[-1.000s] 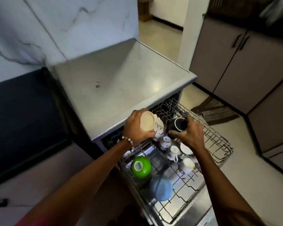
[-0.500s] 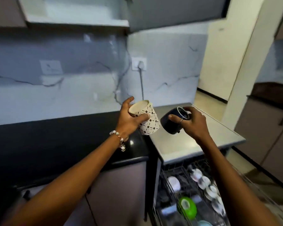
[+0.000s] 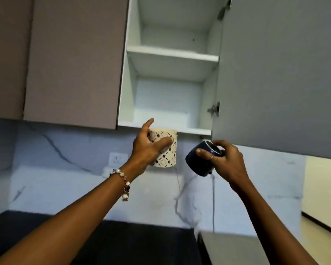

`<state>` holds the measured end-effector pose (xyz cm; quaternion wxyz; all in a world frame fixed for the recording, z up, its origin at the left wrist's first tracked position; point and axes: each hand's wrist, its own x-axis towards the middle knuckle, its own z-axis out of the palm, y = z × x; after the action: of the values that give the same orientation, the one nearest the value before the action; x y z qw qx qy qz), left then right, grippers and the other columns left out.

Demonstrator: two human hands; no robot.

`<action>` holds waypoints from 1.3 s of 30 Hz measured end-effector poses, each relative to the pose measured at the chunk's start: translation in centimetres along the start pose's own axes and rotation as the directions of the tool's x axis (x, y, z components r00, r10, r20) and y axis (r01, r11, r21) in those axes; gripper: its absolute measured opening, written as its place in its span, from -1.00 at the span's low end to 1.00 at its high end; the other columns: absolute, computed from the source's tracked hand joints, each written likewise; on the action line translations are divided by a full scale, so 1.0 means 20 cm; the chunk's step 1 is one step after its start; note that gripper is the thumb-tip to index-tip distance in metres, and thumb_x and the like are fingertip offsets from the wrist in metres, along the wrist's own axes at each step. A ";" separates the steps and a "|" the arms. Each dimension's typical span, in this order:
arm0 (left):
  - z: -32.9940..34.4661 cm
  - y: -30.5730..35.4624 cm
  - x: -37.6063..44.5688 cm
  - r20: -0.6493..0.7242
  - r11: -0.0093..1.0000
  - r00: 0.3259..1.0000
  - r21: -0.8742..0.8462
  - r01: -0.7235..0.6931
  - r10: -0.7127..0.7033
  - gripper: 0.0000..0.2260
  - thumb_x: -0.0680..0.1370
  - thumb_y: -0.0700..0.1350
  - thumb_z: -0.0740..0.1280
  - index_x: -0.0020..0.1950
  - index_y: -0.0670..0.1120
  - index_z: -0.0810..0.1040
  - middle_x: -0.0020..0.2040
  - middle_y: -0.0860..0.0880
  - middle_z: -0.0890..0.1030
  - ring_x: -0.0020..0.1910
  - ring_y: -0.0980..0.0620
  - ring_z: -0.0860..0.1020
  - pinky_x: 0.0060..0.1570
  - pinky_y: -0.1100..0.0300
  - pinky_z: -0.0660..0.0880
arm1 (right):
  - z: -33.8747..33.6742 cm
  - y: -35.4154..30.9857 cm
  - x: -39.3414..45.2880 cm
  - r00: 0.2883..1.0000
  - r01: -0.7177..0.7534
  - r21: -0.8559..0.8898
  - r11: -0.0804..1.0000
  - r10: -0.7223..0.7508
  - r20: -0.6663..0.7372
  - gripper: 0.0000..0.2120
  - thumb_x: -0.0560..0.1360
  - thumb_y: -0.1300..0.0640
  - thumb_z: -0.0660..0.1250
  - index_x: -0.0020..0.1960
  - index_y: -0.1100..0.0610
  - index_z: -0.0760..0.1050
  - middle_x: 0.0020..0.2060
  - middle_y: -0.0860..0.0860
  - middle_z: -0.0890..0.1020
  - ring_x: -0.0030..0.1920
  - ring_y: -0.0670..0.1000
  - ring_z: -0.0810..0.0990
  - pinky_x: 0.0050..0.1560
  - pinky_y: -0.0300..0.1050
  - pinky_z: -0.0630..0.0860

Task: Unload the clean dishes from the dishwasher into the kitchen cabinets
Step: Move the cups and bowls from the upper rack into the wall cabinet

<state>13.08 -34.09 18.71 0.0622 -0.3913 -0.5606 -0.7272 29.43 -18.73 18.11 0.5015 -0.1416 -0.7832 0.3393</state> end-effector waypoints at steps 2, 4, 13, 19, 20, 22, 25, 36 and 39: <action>0.01 0.04 0.20 -0.017 0.998 0.999 0.034 -0.046 0.046 -0.25 0.38 -0.04 0.51 0.47 0.17 0.20 0.20 -0.06 0.49 0.07 -0.06 0.58 -0.24 0.14 0.57 | 0.04 -0.01 0.20 0.998 0.062 0.010 0.998 -0.062 0.000 -0.49 0.27 -0.06 0.56 0.15 0.10 0.55 -0.05 -0.01 0.65 -0.01 0.02 0.61 -0.21 -0.26 0.45; 0.03 0.08 0.40 -0.060 0.995 0.995 0.070 -0.071 0.075 -0.24 0.37 0.00 0.51 0.47 0.15 0.20 0.24 -0.06 0.47 0.11 -0.10 0.57 -0.17 0.06 0.59 | 0.08 -0.01 0.39 0.994 0.106 0.002 0.994 -0.106 0.001 -0.46 0.27 -0.07 0.56 0.18 0.11 0.55 0.00 0.02 0.65 0.02 0.03 0.61 -0.18 -0.21 0.51; 0.25 0.03 1.16 -0.106 0.995 0.994 0.095 0.008 0.002 -0.19 0.38 -0.04 0.51 0.50 -0.06 0.14 0.34 -0.12 0.40 0.05 -0.08 0.50 -0.04 0.12 0.47 | 0.25 -0.02 1.14 0.968 0.243 -0.241 0.940 -0.249 0.003 -0.50 0.34 -0.13 0.49 0.15 0.16 0.56 0.01 0.06 0.63 -0.04 0.06 0.55 0.00 -0.04 0.55; 0.34 -0.20 1.51 -0.027 0.962 0.998 0.265 0.061 -0.056 -0.33 0.40 -0.06 0.49 0.39 -0.18 0.24 0.13 -0.11 0.44 -0.03 -0.07 0.45 -0.10 0.11 0.44 | 0.44 0.11 1.51 0.983 0.181 -0.434 0.883 -0.159 0.087 -0.49 0.32 -0.19 0.49 0.03 0.20 0.55 -0.10 0.12 0.63 -0.11 0.11 0.57 -0.21 -0.11 0.50; 0.35 -0.24 1.56 -0.006 0.952 0.997 0.296 0.076 -0.078 -0.34 0.40 -0.06 0.49 0.37 -0.18 0.26 0.11 -0.11 0.45 -0.01 -0.08 0.48 -0.09 0.08 0.47 | 0.48 0.14 1.55 0.986 0.164 -0.437 0.884 -0.137 0.094 -0.49 0.32 -0.17 0.49 0.04 0.22 0.55 -0.09 0.12 0.62 -0.11 0.11 0.57 -0.22 -0.11 0.50; 0.37 -0.32 1.67 0.040 0.924 0.992 0.370 0.097 -0.120 -0.41 0.37 -0.04 0.51 0.26 -0.18 0.30 0.12 -0.15 0.48 0.04 -0.13 0.52 -0.07 0.05 0.52 | 0.54 0.20 1.63 0.991 0.117 -0.460 0.880 -0.071 0.116 -0.48 0.33 -0.14 0.49 0.07 0.23 0.52 -0.07 0.14 0.61 -0.10 0.11 0.58 -0.19 -0.07 0.55; 0.42 -0.38 1.78 0.111 0.883 0.975 0.453 0.123 -0.192 -0.45 0.35 -0.07 0.52 0.18 -0.20 0.32 0.04 -0.13 0.45 -0.07 -0.08 0.51 -0.29 0.13 0.48 | 0.60 0.28 1.71 0.993 0.033 -0.522 0.853 0.029 0.110 -0.47 0.34 -0.14 0.48 0.09 0.22 0.45 -0.05 0.14 0.57 -0.09 0.10 0.56 -0.23 -0.12 0.52; 0.67 -0.49 1.99 0.265 0.740 0.954 0.668 -0.077 -0.140 -0.55 0.48 -0.05 0.43 0.23 -0.27 0.41 0.18 -0.18 0.53 0.06 -0.11 0.51 -0.10 0.14 0.44 | 0.64 0.44 1.87 0.981 -0.087 -0.528 0.845 0.165 0.103 -0.51 0.38 -0.13 0.45 0.05 0.25 0.51 -0.11 0.12 0.60 -0.15 0.07 0.55 -0.32 -0.20 0.41; 0.73 -0.54 2.01 0.274 0.702 0.954 0.702 -0.115 -0.118 -0.59 0.46 -0.14 0.45 0.20 -0.31 0.43 0.16 -0.24 0.54 0.05 -0.15 0.59 0.00 0.05 0.58 | 0.62 0.47 1.87 0.988 -0.085 -0.542 0.836 0.142 0.065 -0.55 0.37 -0.09 0.48 -0.03 0.26 0.45 -0.14 0.10 0.53 -0.13 0.07 0.51 -0.38 -0.23 0.34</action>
<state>-12.95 -3.60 37.07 0.1221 -0.4415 -0.8005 -0.3865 0.24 4.30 34.12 0.3800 -0.3048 -0.8616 0.1424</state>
